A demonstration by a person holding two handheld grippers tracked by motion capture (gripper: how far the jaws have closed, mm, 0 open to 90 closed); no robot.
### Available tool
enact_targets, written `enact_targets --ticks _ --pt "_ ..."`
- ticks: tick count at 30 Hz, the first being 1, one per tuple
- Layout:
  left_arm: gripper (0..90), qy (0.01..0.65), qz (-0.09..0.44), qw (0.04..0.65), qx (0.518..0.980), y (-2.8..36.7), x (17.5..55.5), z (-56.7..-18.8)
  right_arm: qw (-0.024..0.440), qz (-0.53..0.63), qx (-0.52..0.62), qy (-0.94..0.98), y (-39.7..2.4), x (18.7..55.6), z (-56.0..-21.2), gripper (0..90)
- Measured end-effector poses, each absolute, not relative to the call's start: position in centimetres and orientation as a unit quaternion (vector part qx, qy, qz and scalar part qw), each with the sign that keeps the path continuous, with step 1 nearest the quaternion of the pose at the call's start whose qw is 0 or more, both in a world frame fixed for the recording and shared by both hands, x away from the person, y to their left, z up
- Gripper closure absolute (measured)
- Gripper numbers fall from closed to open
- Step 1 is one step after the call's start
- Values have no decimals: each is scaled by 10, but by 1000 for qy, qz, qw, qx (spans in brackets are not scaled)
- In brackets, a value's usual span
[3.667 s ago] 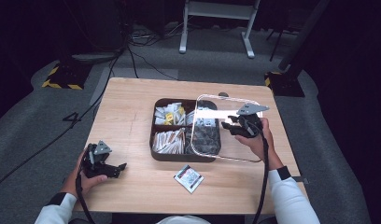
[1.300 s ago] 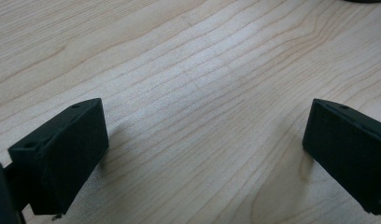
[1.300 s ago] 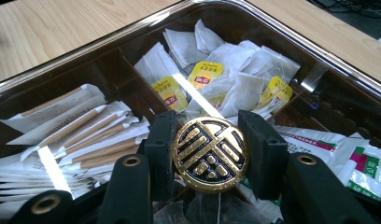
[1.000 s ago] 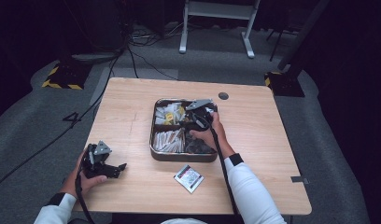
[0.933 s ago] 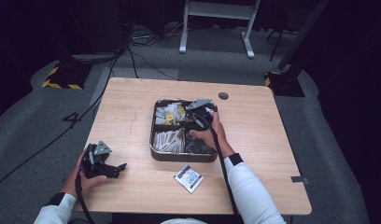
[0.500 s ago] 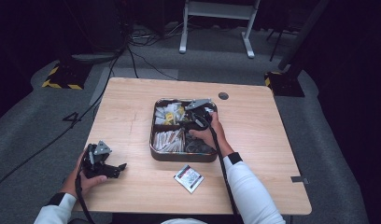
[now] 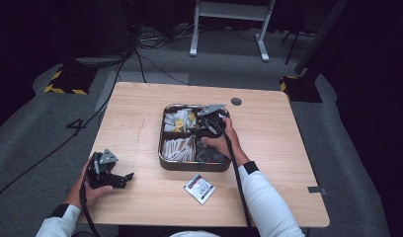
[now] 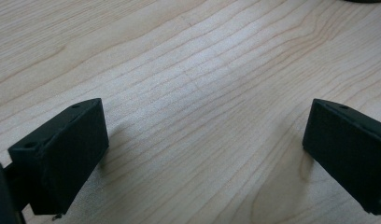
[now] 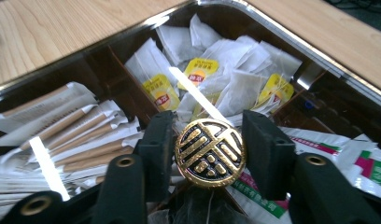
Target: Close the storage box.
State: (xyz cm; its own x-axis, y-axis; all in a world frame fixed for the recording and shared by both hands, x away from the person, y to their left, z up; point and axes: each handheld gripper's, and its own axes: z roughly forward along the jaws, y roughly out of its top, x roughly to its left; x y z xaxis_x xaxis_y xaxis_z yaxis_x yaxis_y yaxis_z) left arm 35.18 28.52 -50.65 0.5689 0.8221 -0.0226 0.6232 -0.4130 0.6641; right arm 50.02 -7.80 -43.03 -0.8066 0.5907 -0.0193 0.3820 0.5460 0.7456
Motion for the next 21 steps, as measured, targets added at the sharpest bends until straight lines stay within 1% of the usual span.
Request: enact_targets --ticks 5,7,10,15,21 --pt "5 437 156 320 826 285 352 -507 135 393 274 867 -85 495 -425 449" --pt "5 437 156 319 826 285 352 -506 136 395 274 866 -88 494 -423 403" --pt "5 436 155 319 827 285 352 -506 141 394 275 866 -93 492 -421 359" --pt "5 436 155 319 827 285 352 -506 155 389 269 867 -101 487 -417 316" --pt "4 436 155 319 827 285 352 -506 157 392 260 868 -112 480 -413 282"
